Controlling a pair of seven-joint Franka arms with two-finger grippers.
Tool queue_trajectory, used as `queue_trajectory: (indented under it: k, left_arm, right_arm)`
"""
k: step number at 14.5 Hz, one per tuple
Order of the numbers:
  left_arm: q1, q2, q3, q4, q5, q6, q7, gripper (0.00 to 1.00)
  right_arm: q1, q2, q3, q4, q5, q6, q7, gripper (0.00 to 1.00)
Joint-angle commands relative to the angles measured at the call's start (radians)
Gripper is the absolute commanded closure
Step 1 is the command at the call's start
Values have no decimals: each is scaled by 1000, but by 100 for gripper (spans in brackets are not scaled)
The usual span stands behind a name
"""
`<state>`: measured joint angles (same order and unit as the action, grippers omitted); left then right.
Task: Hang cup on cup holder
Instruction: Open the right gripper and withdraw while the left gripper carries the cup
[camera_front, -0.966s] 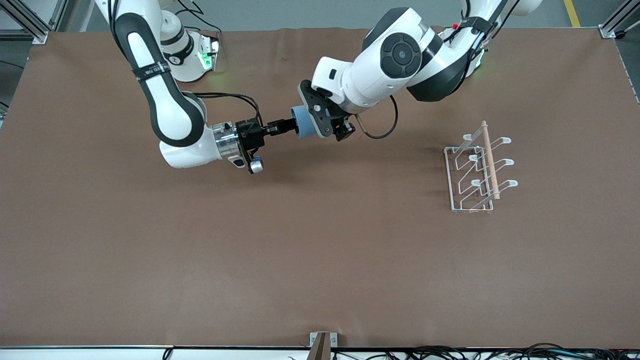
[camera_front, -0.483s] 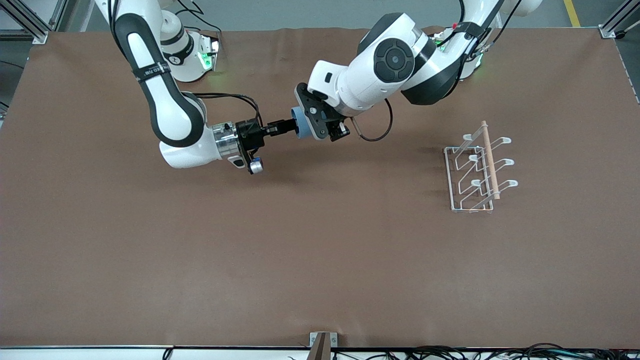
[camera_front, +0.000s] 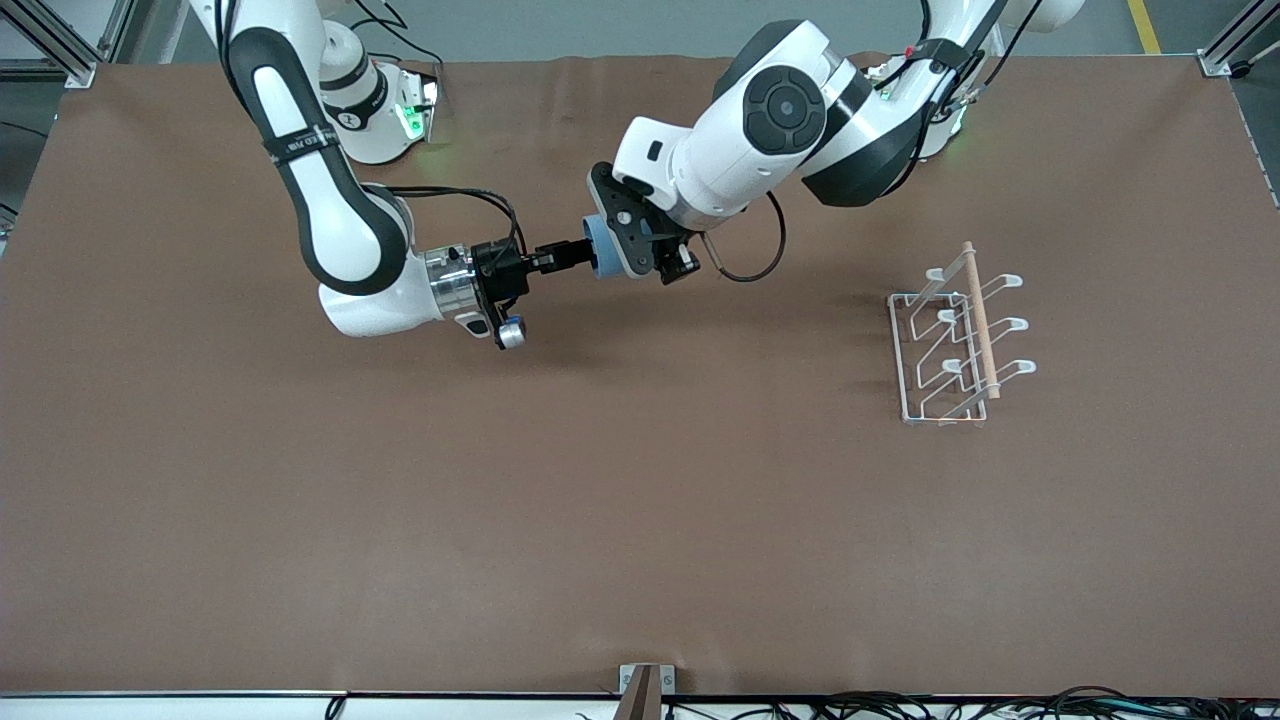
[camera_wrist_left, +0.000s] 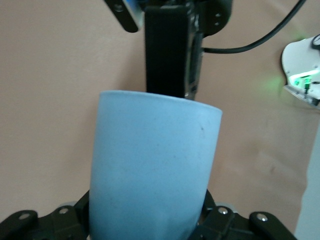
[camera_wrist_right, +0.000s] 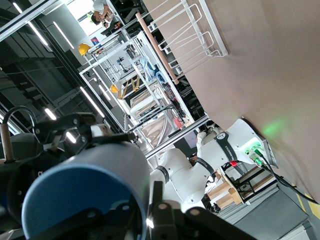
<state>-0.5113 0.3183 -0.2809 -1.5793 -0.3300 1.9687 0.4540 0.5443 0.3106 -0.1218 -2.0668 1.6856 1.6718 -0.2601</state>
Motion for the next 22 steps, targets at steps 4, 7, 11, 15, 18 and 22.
queue_trajectory:
  k: [4,7,11,15,18,22]
  left_arm:
    - [23,-2,12,16,112,-46,96,86]
    - [69,-10,14,28,273,-177,160,100]
    - [68,-10,12,35,590,-338,166,100]
    - [54,10,3,21,814,-500,196,100]
    - [56,37,3,-22,977,-548,268,100]
    - [57,91,3,-112,1208,-562,262,99]
  right_arm:
    - [-29,-10,-7,-12,23,-12,13,0]
    - [-96,-16,-15,-9,-3,-1,27,0]
    - [-214,-27,-19,33,-174,81,61,0]
    - [-303,-77,-80,77,-497,144,122,0]
    - [-306,-128,-119,128,-798,230,211,0]
    - [-311,-165,-139,208,-1207,232,370,0]
